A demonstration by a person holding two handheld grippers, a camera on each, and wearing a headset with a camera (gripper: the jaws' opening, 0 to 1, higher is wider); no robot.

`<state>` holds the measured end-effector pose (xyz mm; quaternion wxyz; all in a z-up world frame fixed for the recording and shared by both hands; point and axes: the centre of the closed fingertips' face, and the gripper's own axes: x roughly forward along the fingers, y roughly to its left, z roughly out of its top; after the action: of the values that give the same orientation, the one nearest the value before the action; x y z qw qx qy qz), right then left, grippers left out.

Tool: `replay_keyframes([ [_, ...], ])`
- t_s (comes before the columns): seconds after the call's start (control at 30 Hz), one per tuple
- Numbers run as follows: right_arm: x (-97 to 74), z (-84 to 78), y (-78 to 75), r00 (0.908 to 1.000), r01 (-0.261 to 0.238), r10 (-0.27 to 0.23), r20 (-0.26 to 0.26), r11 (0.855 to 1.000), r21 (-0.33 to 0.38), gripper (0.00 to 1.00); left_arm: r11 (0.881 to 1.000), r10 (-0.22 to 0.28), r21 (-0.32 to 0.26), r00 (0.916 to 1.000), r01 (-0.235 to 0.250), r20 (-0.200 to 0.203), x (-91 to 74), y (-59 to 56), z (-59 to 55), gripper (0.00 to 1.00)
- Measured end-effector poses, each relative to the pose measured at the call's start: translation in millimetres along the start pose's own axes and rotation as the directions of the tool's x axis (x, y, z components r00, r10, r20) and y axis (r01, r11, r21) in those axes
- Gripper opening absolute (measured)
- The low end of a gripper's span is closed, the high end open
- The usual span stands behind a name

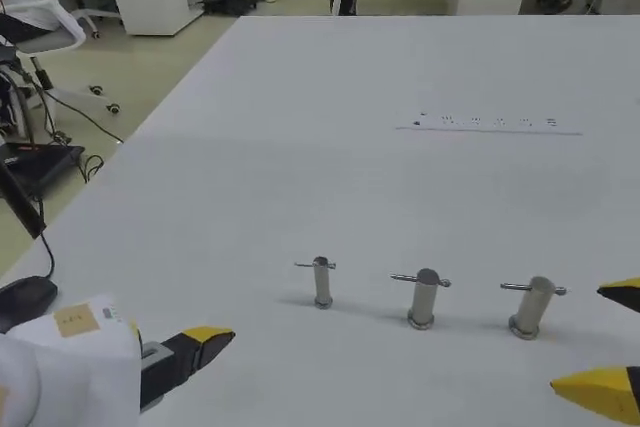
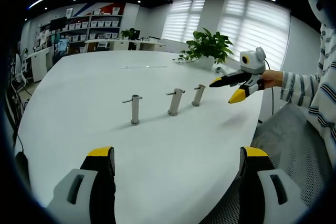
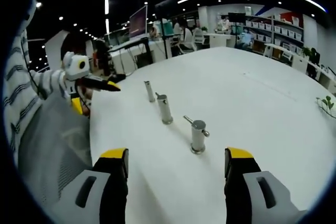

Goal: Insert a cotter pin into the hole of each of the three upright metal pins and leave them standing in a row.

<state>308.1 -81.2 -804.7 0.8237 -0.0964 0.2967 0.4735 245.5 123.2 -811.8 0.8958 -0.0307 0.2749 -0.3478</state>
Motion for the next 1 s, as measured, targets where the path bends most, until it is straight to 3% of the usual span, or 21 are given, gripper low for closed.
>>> replay_keyframes([
  [0.13, -3.8, -4.0, 10.8, 0.9997, 0.01, -0.011, -0.022, 1.0, -0.008, 0.79, 1.0, 0.007, -0.006, 1.0, -0.006, 0.005, -2.3, 2.4, 0.3, 0.99],
  [0.5, -9.1, -16.0, 35.3, 0.9986, -0.009, 0.012, -0.052, 0.998, 0.061, 0.85, 0.999, 0.032, -0.034, 0.9995, -0.032, -0.001, -9.7, 5.3, -2.8, 0.99],
  [0.63, -12.6, -21.0, 36.5, 0.9986, 0.005, 0.0, -0.052, 0.995, 0.096, 0.88, 0.998, 0.031, -0.048, 0.9993, -0.032, -0.019, -10.0, 3.9, -7.4, 0.99],
  [0.77, -16.5, -26.2, 35.7, 0.9982, 0.028, -0.018, -0.057, 0.984, 0.178, 0.93, 0.998, 0.034, -0.059, 0.9982, -0.037, -0.049, -11.7, 4.4, -11.1, 0.99],
  [1.0, -25.5, -31.2, 38.6, 0.9994, 0.017, -0.009, -0.035, 0.975, 0.222, 0.96, 0.995, 0.055, -0.074, 0.9957, -0.061, -0.075, -17.3, 5.6, -10.5, 0.99],
])
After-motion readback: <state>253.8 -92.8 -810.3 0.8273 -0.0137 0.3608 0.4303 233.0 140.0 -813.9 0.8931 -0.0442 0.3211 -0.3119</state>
